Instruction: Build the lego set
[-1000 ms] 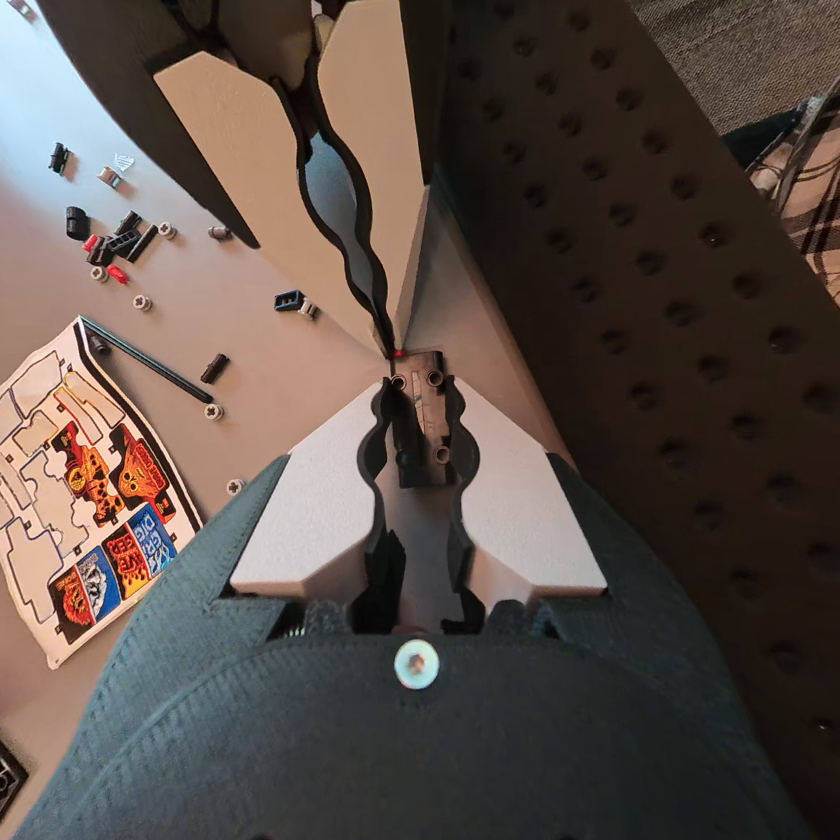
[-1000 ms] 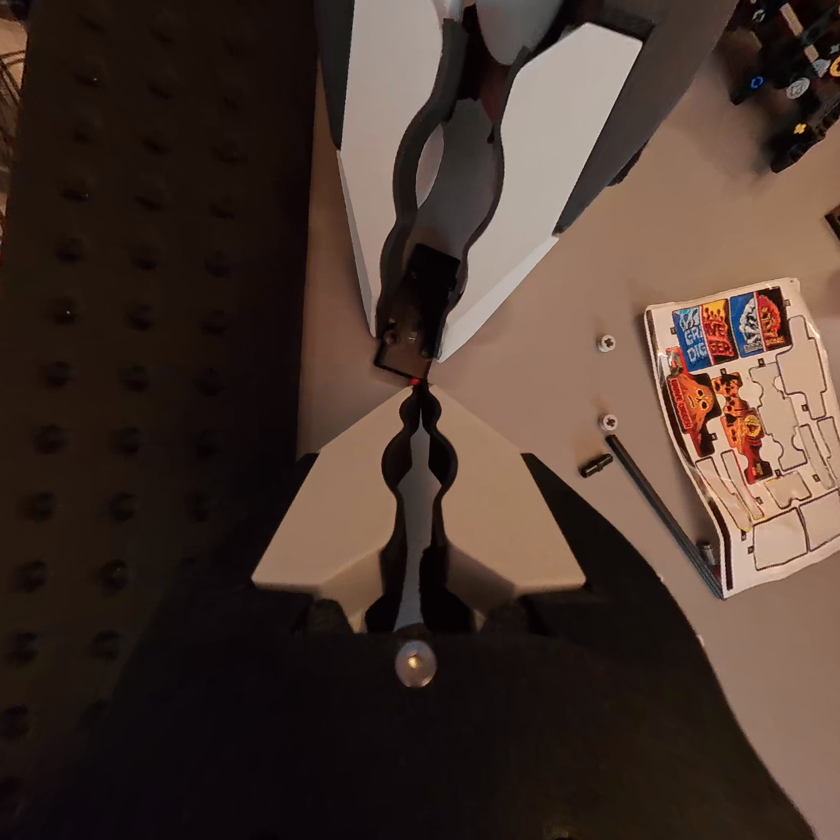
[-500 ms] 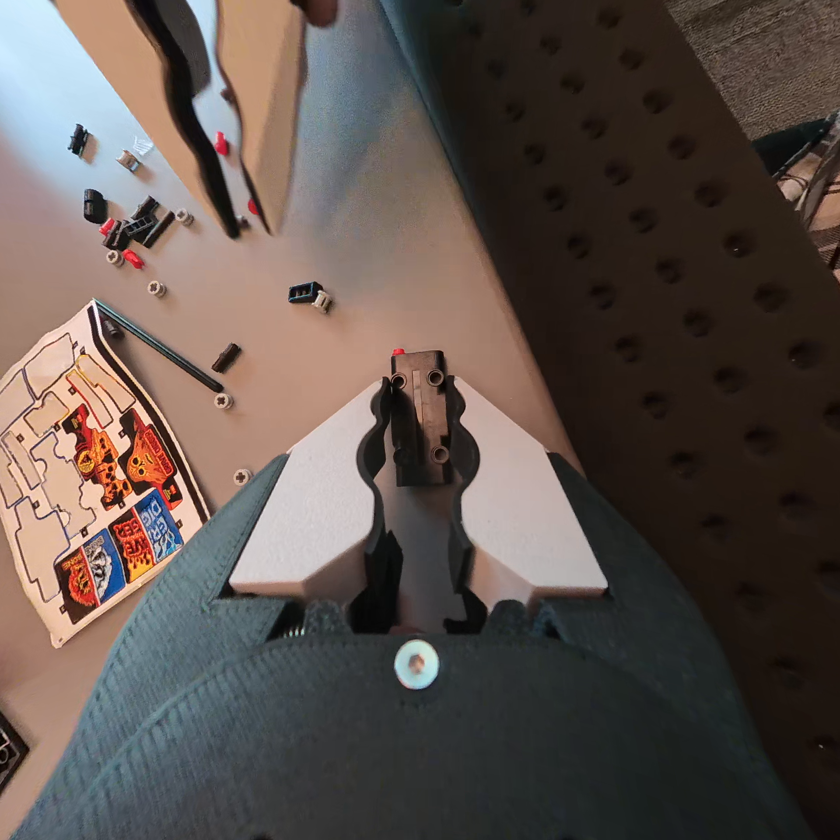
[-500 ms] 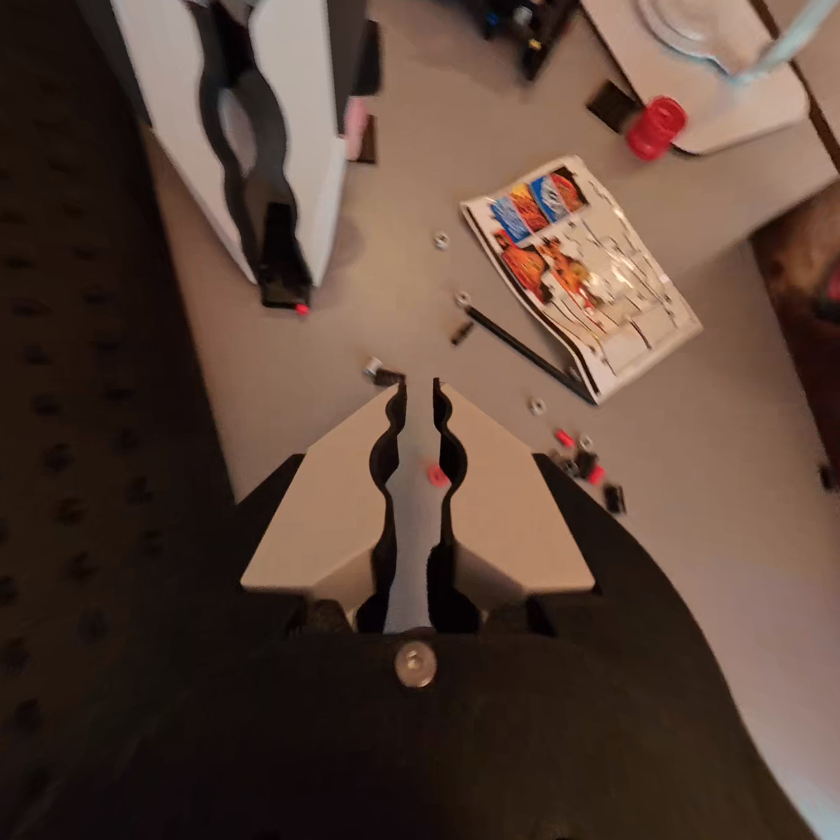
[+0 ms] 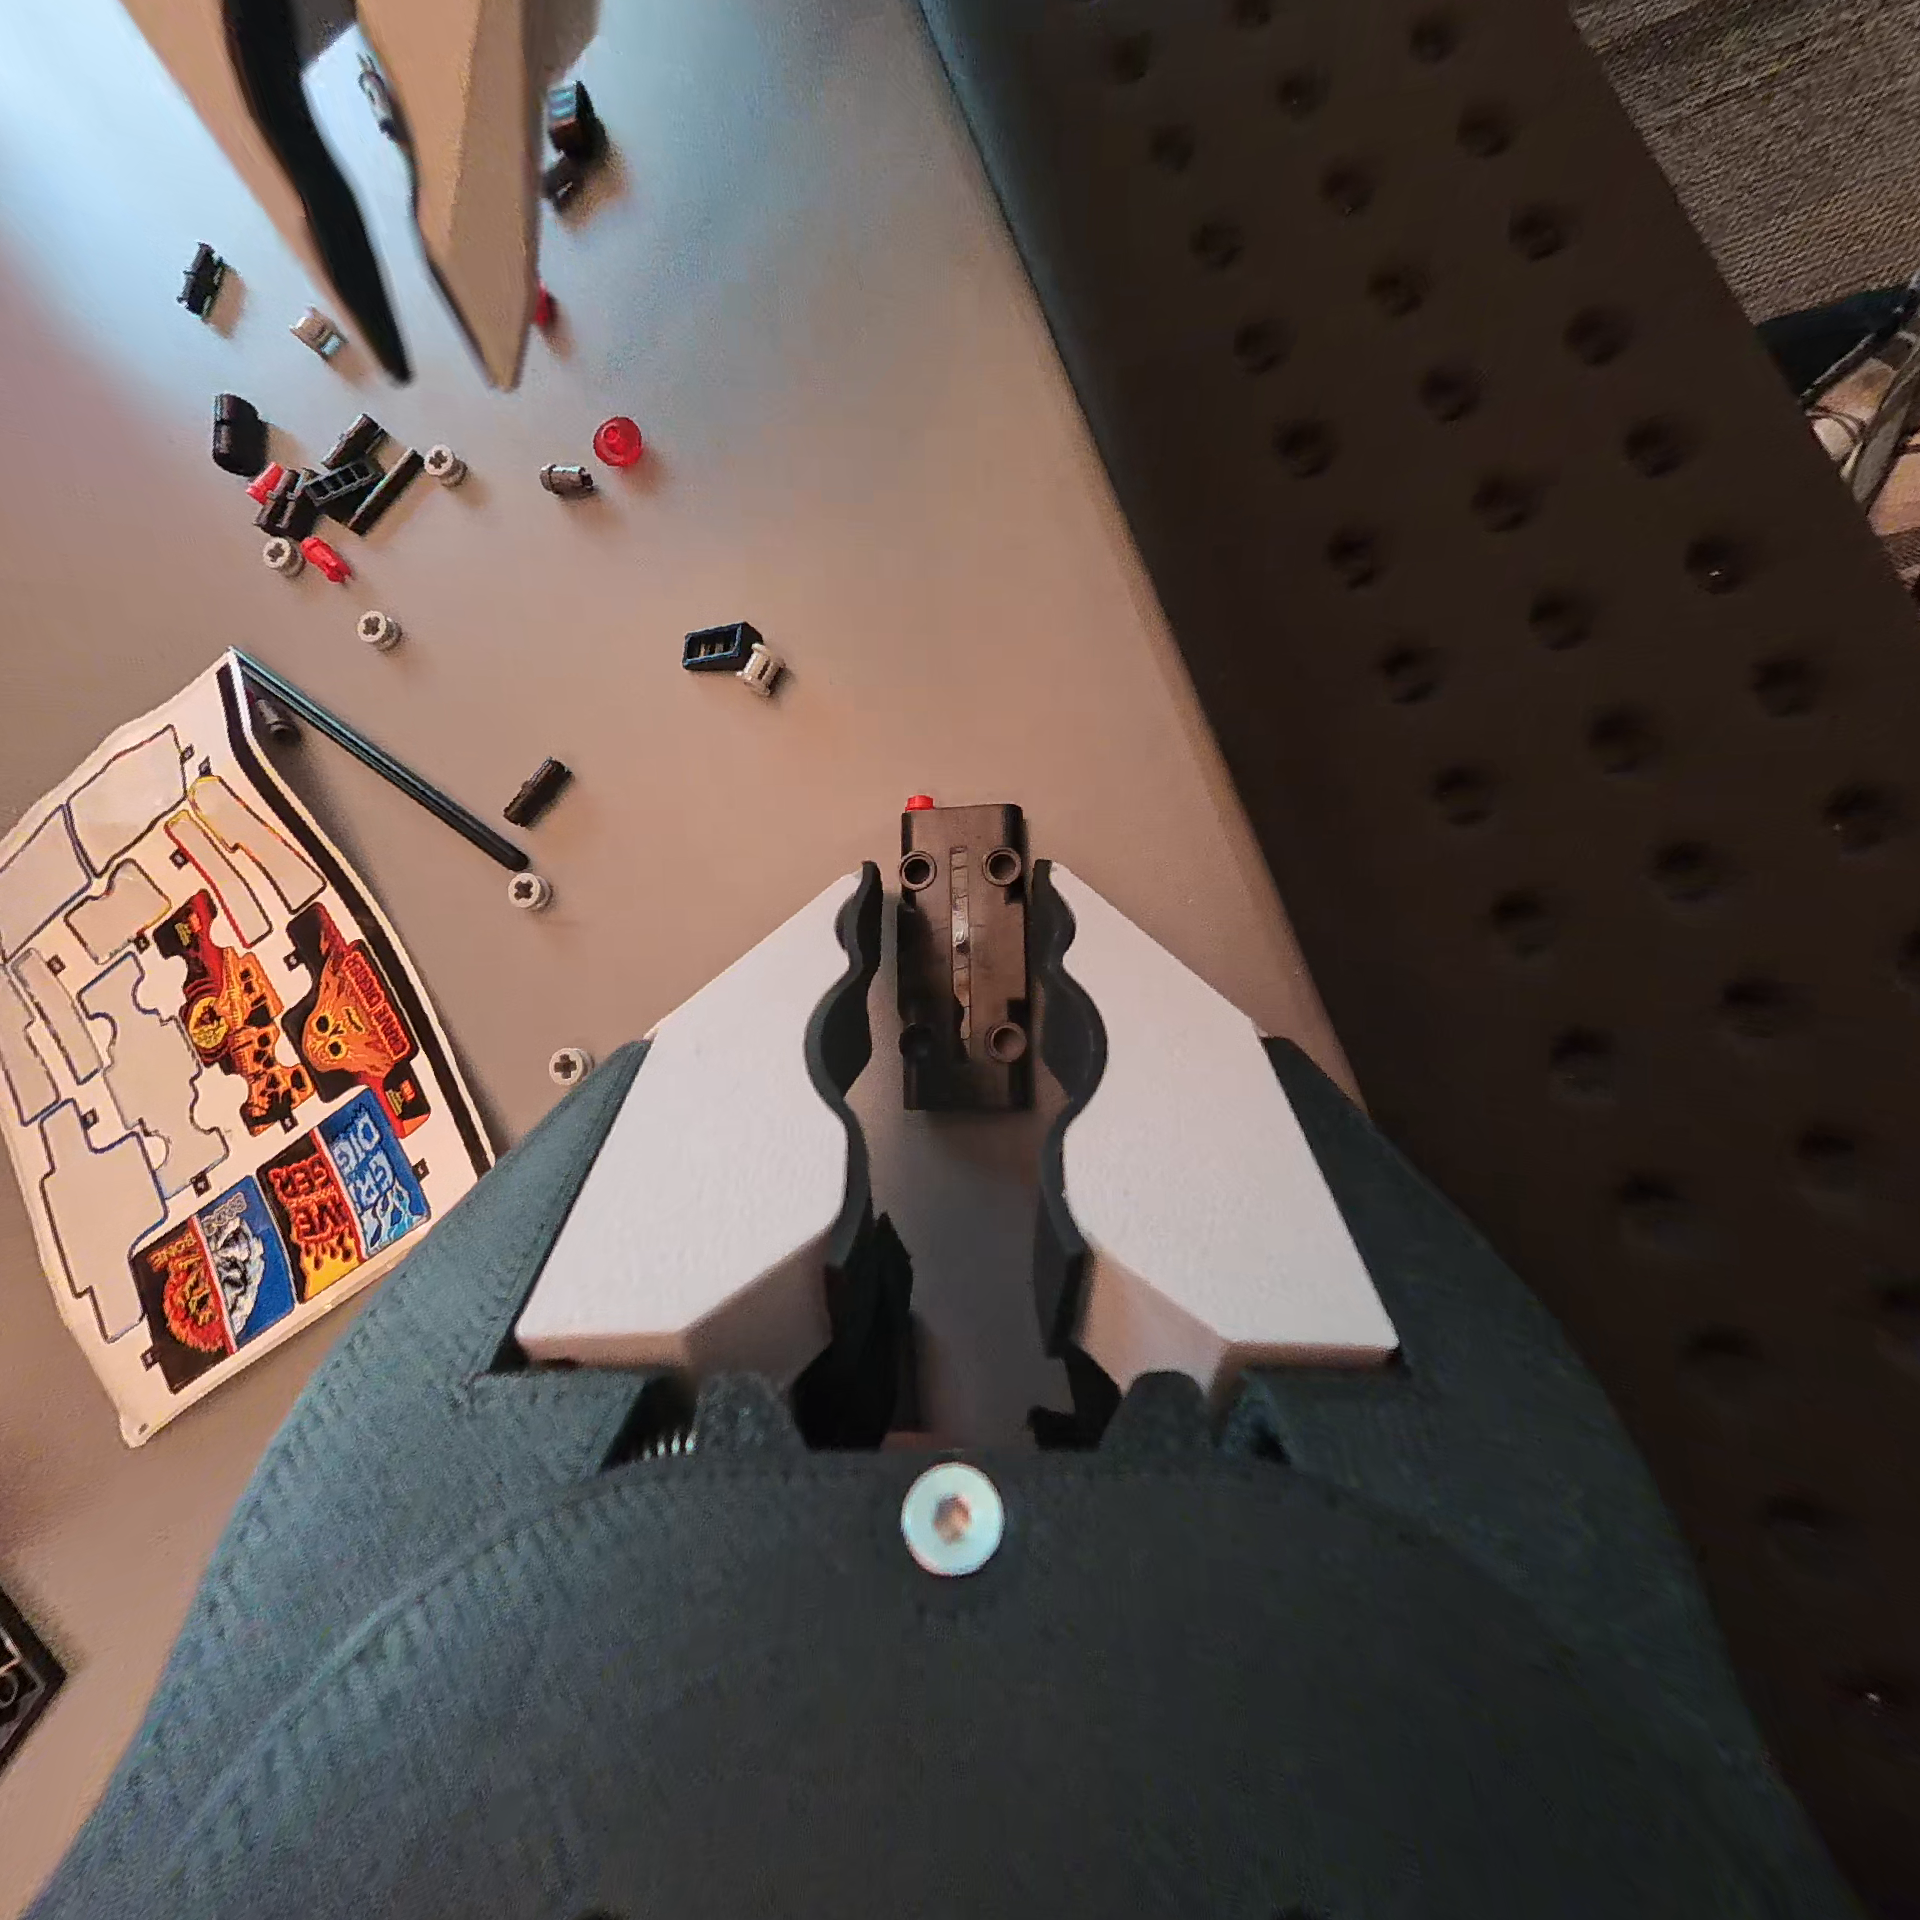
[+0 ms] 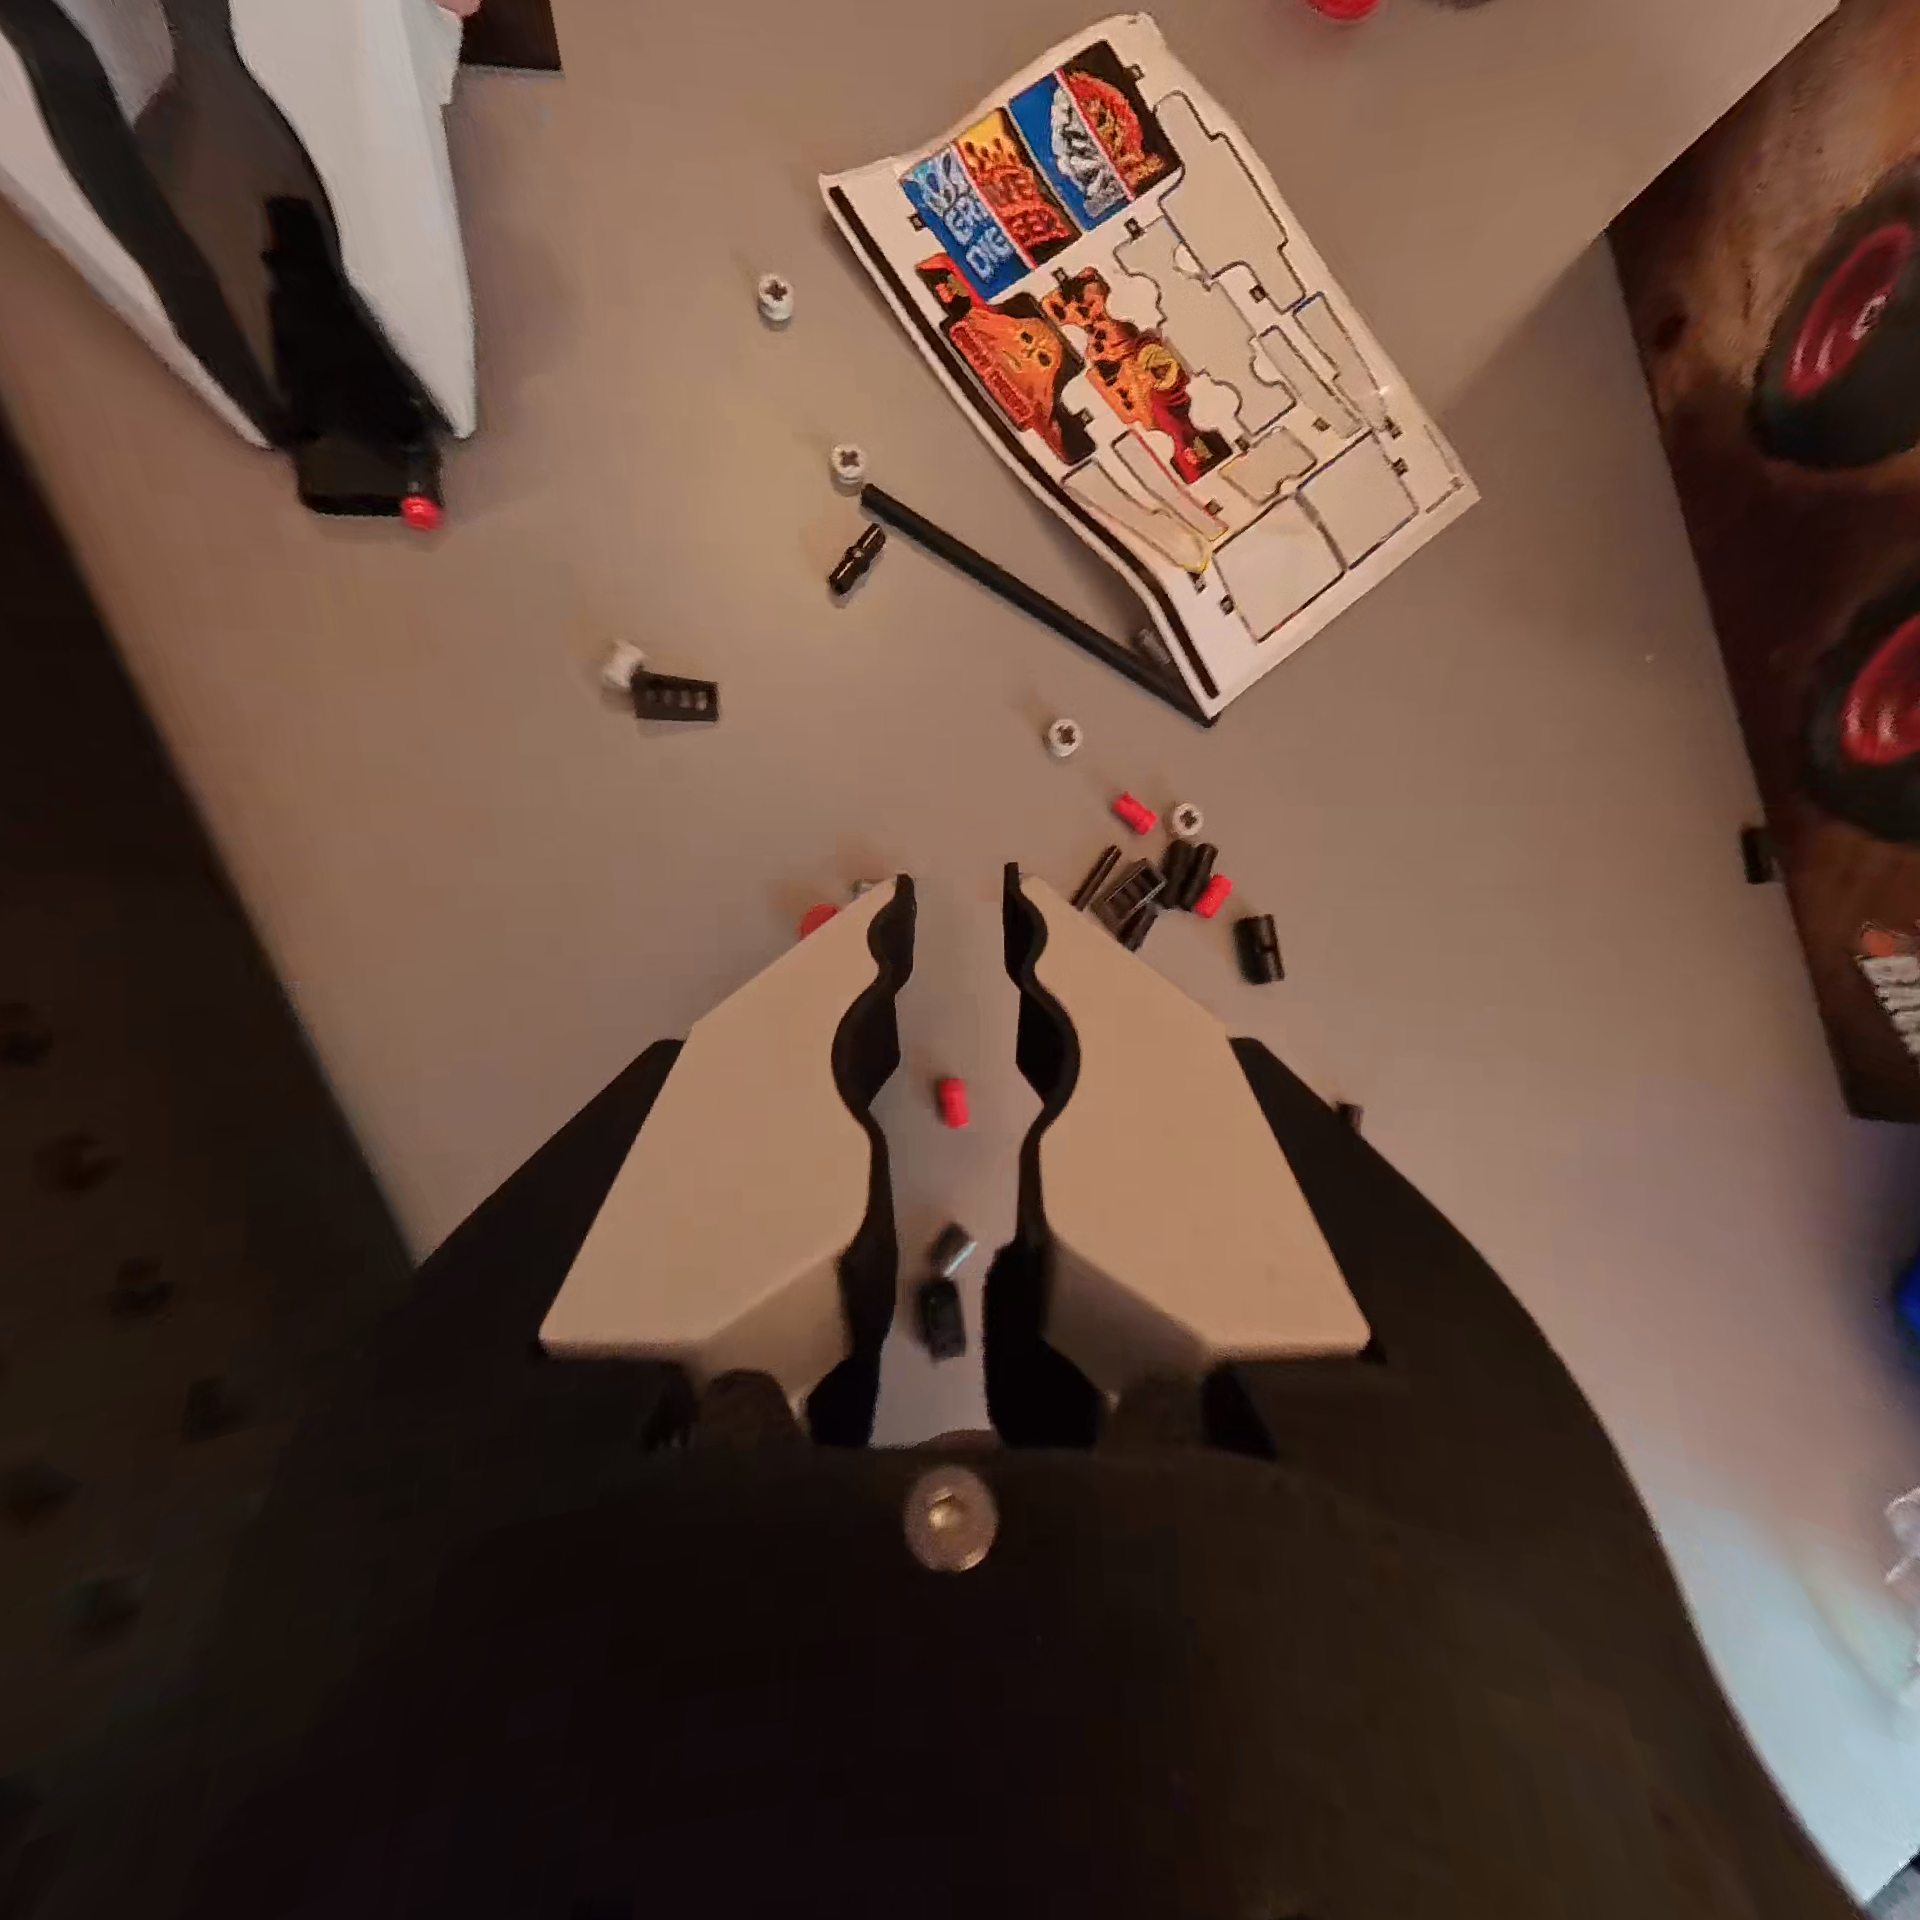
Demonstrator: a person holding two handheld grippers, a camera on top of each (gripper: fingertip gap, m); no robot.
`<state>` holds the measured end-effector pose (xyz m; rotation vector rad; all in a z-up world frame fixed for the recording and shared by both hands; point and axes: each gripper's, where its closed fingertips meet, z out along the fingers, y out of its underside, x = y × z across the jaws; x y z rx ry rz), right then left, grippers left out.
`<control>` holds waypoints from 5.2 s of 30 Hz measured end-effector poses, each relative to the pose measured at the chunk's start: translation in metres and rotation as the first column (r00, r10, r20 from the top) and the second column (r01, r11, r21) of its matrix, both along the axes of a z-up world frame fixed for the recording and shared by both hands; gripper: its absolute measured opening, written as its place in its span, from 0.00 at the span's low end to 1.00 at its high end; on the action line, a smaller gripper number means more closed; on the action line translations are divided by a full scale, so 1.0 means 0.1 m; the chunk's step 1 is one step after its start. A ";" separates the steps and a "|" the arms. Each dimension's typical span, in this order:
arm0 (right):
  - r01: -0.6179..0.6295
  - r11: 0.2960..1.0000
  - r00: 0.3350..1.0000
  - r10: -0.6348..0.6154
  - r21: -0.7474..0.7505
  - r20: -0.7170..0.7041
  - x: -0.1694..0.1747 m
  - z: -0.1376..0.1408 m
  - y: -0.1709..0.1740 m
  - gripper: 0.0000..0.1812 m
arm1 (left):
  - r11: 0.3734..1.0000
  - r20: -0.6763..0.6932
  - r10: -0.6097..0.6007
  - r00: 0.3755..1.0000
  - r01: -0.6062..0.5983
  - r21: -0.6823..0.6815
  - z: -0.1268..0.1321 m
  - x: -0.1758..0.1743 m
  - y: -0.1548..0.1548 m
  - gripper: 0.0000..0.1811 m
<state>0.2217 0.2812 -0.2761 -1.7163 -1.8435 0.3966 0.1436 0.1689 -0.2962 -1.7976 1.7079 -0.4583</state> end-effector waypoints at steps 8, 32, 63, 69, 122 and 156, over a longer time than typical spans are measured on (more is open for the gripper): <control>-0.089 0.996 0.995 0.089 0.001 0.042 -0.20 -0.13 0.43 0.10 | 1.000 0.003 -0.007 1.000 0.007 0.000 0.00 -0.01 -0.01 0.15; -0.215 0.976 0.974 0.212 0.025 0.078 -0.26 -0.21 0.45 0.01 | 1.000 0.026 -0.010 1.000 0.010 -0.027 -0.01 -0.01 0.01 0.15; -0.186 0.966 0.979 0.167 -0.181 -0.119 -0.42 0.04 -0.07 0.01 | 0.976 0.118 0.083 0.989 -0.105 0.188 0.33 0.01 0.31 0.19; -0.287 0.890 0.946 0.204 -0.354 -0.253 -0.63 0.24 -0.58 0.01 | 0.835 0.077 0.083 0.994 -0.111 0.539 0.55 0.06 0.47 0.13; -0.213 0.909 0.921 0.065 -0.357 -0.385 -0.63 0.33 -0.78 0.01 | 0.996 -0.005 0.030 1.000 -0.029 0.086 0.02 0.06 0.05 0.23; 0.000 0.957 0.988 -0.046 -0.291 -0.150 -0.62 -0.21 -0.77 0.01 | 0.979 0.077 0.167 0.983 -0.174 0.103 0.01 0.14 0.30 0.12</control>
